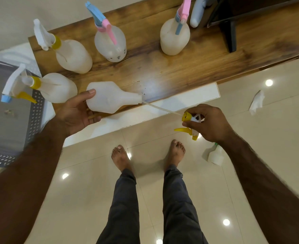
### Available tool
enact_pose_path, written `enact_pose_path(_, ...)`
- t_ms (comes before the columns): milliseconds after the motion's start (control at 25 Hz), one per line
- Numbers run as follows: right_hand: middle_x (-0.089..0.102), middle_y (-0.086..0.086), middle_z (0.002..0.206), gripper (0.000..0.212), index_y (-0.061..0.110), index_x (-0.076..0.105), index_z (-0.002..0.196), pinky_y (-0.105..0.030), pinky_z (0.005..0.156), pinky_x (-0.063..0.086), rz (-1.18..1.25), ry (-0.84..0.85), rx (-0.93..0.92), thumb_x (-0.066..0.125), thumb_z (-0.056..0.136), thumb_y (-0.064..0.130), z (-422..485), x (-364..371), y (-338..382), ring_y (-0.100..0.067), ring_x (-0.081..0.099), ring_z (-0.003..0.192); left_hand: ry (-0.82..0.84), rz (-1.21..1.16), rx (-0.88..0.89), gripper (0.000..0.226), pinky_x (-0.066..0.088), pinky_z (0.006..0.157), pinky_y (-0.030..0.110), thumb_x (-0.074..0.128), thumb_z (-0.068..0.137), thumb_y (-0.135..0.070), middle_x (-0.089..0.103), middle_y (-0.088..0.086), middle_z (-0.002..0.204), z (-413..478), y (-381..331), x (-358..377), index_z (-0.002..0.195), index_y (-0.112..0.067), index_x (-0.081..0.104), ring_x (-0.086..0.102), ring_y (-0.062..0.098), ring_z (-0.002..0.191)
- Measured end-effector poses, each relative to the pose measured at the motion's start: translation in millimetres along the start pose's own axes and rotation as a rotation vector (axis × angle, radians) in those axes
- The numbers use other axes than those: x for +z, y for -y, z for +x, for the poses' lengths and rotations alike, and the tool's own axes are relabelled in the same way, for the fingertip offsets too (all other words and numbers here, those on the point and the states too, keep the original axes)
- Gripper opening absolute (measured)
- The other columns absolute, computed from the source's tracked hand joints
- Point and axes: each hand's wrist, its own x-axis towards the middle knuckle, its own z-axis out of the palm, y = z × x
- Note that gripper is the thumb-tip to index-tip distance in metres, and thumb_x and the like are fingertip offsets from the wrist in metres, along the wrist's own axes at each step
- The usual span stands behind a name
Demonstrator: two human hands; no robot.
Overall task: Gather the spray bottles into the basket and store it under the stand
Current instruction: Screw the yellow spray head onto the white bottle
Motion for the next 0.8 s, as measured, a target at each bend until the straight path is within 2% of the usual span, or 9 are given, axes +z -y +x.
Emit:
enact_pose_path(160, 0.071, -0.002, 0.094, 0.029, 0.019, 0.077, 0.103, -0.050, 0.078, 0.056, -0.009, 0.057, -0.049, 0.085, 0.078, 0.032, 10, 3, 16, -0.023, 0.064, 0.085, 0.106, 0.096, -0.045, 0.100, 0.065, 0.074, 0.032, 0.100, 0.048, -0.053, 0.070, 0.002, 0.115, 1, -4, 11, 0.136, -0.024, 0.063, 0.074, 0.017, 0.091)
enact_pose_path(240, 0.070, 0.000, 0.093, 0.029, 0.019, 0.077, 0.103, -0.046, 0.078, 0.056, 0.020, 0.093, -0.095, 0.084, 0.078, 0.032, 18, 7, 30, -0.020, 0.063, 0.084, 0.152, 0.146, -0.050, 0.112, 0.065, 0.076, 0.032, 0.100, 0.042, -0.057, 0.069, 0.003, 0.119, 3, -4, 21, 0.141, -0.024, 0.062, 0.072, 0.018, 0.096)
enact_pose_path(360, 0.068, 0.005, 0.090, 0.030, 0.020, 0.078, 0.102, -0.036, 0.074, 0.051, 0.009, 0.135, -0.143, 0.084, 0.077, 0.035, 30, 17, 50, -0.014, 0.060, 0.081, 0.182, 0.181, -0.046, 0.099, 0.065, 0.076, 0.032, 0.099, 0.048, -0.054, 0.066, 0.005, 0.126, 4, 0, 39, 0.136, -0.027, 0.064, 0.067, 0.024, 0.110)
enact_pose_path(520, 0.060, 0.019, 0.078, 0.029, 0.021, 0.078, 0.100, -0.023, 0.067, 0.042, 0.024, 0.178, -0.122, 0.086, 0.075, 0.034, 40, 19, 58, -0.006, 0.054, 0.070, 0.153, 0.123, -0.012, 0.092, 0.065, 0.076, 0.033, 0.098, 0.052, -0.053, 0.067, 0.003, 0.124, 4, 2, 44, 0.134, -0.028, 0.065, 0.068, 0.022, 0.106)
enact_pose_path(560, 0.058, 0.021, 0.077, 0.028, 0.021, 0.078, 0.099, -0.020, 0.065, 0.039, 0.031, 0.179, -0.121, 0.086, 0.076, 0.034, 41, 18, 59, -0.004, 0.054, 0.069, 0.156, 0.110, -0.013, 0.077, 0.065, 0.077, 0.033, 0.094, 0.064, -0.048, 0.066, 0.003, 0.125, 3, 3, 45, 0.133, -0.029, 0.065, 0.067, 0.024, 0.110)
enact_pose_path(640, 0.058, 0.021, 0.077, 0.026, 0.022, 0.079, 0.099, -0.017, 0.063, 0.036, 0.041, 0.177, -0.129, 0.086, 0.076, 0.034, 44, 16, 59, -0.003, 0.054, 0.068, 0.162, 0.081, -0.008, 0.048, 0.065, 0.080, 0.034, 0.073, 0.085, -0.035, 0.065, 0.004, 0.129, 3, 4, 47, 0.132, -0.032, 0.066, 0.063, 0.028, 0.117)
enact_pose_path(800, 0.062, 0.019, 0.081, 0.027, 0.018, 0.080, 0.100, -0.018, 0.064, 0.040, 0.062, 0.254, -0.095, 0.087, 0.076, 0.028, 46, 12, 59, -0.004, 0.055, 0.069, 0.271, 0.041, -0.007, 0.047, 0.064, 0.089, 0.041, 0.054, 0.089, -0.015, 0.059, 0.007, 0.139, 1, 6, 45, 0.133, -0.028, 0.065, 0.062, 0.036, 0.126)
